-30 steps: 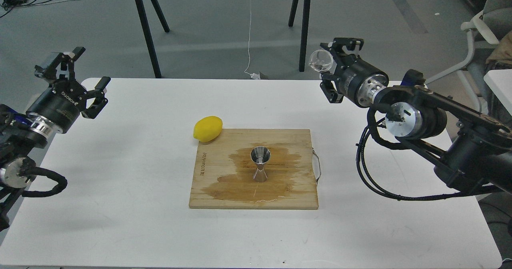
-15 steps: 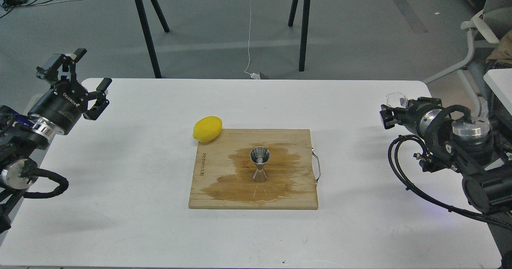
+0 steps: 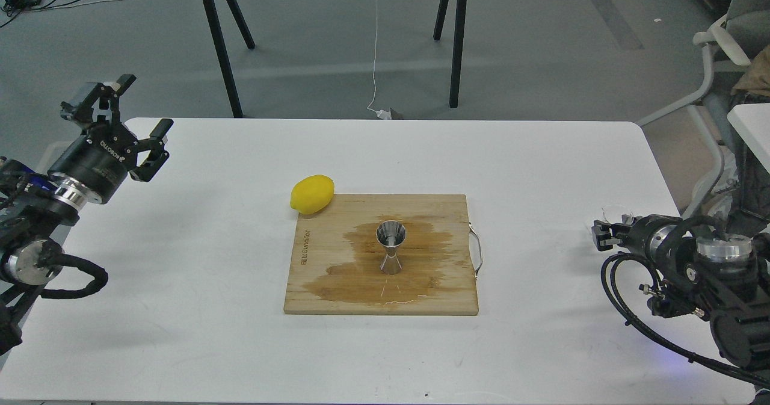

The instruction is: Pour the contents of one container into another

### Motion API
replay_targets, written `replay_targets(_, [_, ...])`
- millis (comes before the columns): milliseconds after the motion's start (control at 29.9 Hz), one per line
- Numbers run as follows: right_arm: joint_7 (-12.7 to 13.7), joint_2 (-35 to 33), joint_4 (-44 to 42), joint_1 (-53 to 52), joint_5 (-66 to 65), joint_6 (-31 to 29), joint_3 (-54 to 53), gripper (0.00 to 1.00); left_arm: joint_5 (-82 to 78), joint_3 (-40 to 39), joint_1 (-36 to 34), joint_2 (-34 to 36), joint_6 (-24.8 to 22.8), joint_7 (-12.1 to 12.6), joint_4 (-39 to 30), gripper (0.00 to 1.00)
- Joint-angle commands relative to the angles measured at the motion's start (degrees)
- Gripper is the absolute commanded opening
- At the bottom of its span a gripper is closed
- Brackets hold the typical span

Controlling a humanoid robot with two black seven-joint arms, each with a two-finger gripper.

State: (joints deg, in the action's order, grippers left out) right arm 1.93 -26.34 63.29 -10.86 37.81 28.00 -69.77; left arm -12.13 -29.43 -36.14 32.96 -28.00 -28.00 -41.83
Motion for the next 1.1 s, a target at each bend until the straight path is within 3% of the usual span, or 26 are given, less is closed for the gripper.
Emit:
replay_targets(0, [0.09, 0.85, -0.18, 0.31, -0.01, 0.0, 0.16, 0.42, 0.0, 0.07, -0.07, 0.0, 0.0, 0.0, 0.0, 0.92])
replay_targets(234, [0.09, 2.61, -0.1, 0.31, -0.28, 0.0, 0.25, 0.52, 0.0, 0.07, 0.01, 0.0, 0.0, 0.0, 0.0, 0.92])
replay_targets(836, [0.0, 3.23, -0.1, 0.13, -0.63, 0.0, 0.25, 0.66, 0.0, 0.07, 0.01, -0.09, 0.0, 0.0, 0.0, 0.92])
replay_targets(936, [0.0, 3.23, -0.1, 0.13, -0.63, 0.0, 0.25, 0.77, 0.0, 0.07, 0.01, -0.09, 0.0, 0.0, 0.0, 0.92])
replay_targets(1003, [-0.09, 3.23, 0.17, 0.13, -0.63, 0.0, 0.17, 0.99, 0.0, 0.07, 0.01, -0.09, 0.0, 0.0, 0.0, 0.92])
replay_targets(1070, [-0.17, 3.23, 0.34, 0.05, -0.63, 0.0, -0.01, 1.0, 0.0, 0.07, 0.01, -0.09, 0.0, 0.0, 0.0, 0.92])
